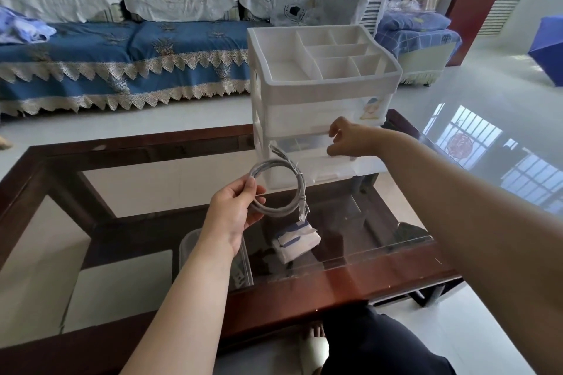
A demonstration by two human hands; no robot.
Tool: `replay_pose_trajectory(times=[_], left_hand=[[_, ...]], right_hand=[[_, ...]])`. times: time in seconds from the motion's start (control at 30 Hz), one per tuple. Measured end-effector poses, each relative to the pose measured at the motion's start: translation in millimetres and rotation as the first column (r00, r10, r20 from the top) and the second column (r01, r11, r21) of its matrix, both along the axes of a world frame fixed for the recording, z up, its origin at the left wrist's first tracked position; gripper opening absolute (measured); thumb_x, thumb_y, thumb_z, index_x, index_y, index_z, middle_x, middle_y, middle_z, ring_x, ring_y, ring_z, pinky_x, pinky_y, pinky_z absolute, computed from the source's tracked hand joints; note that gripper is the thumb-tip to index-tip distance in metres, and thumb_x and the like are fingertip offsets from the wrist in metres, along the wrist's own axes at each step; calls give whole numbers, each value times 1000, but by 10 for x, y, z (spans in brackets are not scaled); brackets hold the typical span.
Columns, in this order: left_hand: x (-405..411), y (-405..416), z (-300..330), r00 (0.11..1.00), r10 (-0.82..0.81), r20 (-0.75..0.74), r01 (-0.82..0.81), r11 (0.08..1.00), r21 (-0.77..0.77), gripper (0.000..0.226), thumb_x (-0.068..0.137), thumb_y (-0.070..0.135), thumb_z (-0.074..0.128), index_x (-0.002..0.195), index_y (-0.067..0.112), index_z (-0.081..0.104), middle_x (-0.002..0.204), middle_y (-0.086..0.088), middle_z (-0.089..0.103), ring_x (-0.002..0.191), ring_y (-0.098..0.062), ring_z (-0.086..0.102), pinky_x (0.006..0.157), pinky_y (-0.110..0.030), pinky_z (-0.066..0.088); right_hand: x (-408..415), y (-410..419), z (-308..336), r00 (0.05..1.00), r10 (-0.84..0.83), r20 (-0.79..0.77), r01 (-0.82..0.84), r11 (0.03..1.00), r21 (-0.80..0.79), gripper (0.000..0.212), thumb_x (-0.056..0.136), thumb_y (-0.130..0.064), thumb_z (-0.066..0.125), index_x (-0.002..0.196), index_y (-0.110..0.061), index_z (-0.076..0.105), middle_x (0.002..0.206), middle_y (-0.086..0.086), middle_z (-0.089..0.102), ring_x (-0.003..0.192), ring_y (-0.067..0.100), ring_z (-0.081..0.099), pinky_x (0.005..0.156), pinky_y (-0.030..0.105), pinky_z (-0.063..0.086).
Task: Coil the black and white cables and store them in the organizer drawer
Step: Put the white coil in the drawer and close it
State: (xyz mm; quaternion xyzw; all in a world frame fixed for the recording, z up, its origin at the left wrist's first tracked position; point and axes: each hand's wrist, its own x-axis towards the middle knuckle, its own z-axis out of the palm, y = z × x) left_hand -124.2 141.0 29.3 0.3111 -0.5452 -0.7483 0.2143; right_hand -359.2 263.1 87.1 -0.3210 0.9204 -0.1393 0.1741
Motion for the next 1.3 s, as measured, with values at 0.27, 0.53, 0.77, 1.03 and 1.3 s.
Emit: replay_pose_trajectory(times=[0.27,0.53,0.77,1.03,1.3], left_hand=[[28,66,130,997,-62,-51,64,997,51,19,95,24,55,94,9,66,72,4,68,70,-12,61,53,-18,52],[-297,96,542,993,-118,25,120,988,-101,17,96,20,58,109,31,62,90,2,69,78,-10,63,46,-18,48],[-863,140,808,944,-195,266,215,976,-46,17,97,14,57,80,10,57,72,-3,58,56,-8,52,37,-14,44],[-1070,129,802,814,-128,567,397,835,-382,24,103,24,45,112,8,59,90,-9,63,79,-17,63,63,-26,51],[-994,65,568,744,256,617,599,151,-786,24,96,38,52,117,32,64,116,-4,59,113,-28,49,74,-33,40]], right_hand=[[27,100,108,992,86,97,-92,994,61,69,79,-44,72,133,-24,35,145,2,39,110,23,58,87,31,52],[310,215,163,984,-82,-159,-19,837,-546,11,91,-31,56,89,-21,61,83,-9,63,78,12,61,67,23,45],[629,340,296,978,124,-166,-192,844,-502,26,92,-41,55,106,-22,65,96,-9,66,91,12,61,84,34,51],[579,174,-65,848,158,-506,-310,922,-231,21,93,-32,57,112,-25,57,104,0,68,94,29,59,68,26,31],[296,5,-144,916,170,-363,-244,955,-170,22,93,-38,52,102,-23,65,102,0,65,98,21,53,80,33,46]])
